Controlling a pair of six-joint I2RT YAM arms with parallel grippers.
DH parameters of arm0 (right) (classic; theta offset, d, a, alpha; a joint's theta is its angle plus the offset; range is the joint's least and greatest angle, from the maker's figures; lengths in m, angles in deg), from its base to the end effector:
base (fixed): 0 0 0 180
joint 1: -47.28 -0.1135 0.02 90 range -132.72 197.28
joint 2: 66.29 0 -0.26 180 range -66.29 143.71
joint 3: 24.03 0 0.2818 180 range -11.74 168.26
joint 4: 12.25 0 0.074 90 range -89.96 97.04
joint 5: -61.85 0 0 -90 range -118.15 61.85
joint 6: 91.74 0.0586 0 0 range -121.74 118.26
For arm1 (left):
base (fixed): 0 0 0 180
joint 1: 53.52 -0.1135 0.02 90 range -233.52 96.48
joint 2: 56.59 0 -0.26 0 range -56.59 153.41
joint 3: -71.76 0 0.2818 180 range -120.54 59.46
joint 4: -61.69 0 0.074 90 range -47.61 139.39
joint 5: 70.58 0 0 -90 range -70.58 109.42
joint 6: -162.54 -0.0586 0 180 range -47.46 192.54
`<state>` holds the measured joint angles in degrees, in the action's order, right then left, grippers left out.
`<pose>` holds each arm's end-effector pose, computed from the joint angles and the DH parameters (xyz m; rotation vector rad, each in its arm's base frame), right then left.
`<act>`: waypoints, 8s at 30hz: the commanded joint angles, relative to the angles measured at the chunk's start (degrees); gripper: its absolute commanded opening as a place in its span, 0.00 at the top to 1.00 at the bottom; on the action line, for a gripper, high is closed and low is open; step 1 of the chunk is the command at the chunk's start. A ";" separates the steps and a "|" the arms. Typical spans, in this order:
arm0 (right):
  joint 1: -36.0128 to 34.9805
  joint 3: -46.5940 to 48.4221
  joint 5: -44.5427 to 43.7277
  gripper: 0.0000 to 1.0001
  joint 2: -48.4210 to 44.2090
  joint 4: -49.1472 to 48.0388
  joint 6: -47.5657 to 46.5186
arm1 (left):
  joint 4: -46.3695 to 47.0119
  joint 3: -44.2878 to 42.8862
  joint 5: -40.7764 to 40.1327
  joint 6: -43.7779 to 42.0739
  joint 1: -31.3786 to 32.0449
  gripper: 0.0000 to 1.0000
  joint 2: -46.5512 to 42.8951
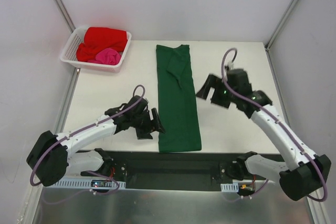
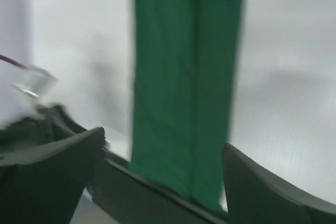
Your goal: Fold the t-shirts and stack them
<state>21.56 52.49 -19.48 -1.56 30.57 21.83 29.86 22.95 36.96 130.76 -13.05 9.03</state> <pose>0.2646 0.1372 0.3382 -0.1341 2.1748 0.6633 0.1926 -0.1875 0.1713 -0.2615 2.6951 -1.0458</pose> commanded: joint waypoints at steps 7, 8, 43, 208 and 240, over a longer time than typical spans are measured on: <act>-1.18 -29.76 5.04 0.11 -11.03 7.97 6.66 | 2.92 7.69 -7.00 18.95 7.25 0.30 -1.66; -1.44 -30.47 5.31 0.13 -11.03 7.71 6.49 | 2.83 6.29 -6.73 18.34 7.95 0.31 -0.34; -13.92 -39.27 8.74 0.63 1.01 -8.20 12.11 | -0.25 2.41 -9.89 18.34 15.43 0.73 10.49; 0.05 -0.94 4.52 0.40 40.12 -13.29 -9.07 | 13.73 -18.07 3.29 -22.44 -19.37 0.61 34.65; -23.49 -35.76 -5.40 0.99 -7.23 -3.38 17.73 | -8.67 8.22 -6.73 -0.83 1.46 1.00 -11.36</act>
<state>1.96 15.90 -15.70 0.63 15.99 31.36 33.06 32.79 36.22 125.14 -11.65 6.80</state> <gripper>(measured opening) 0.032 0.009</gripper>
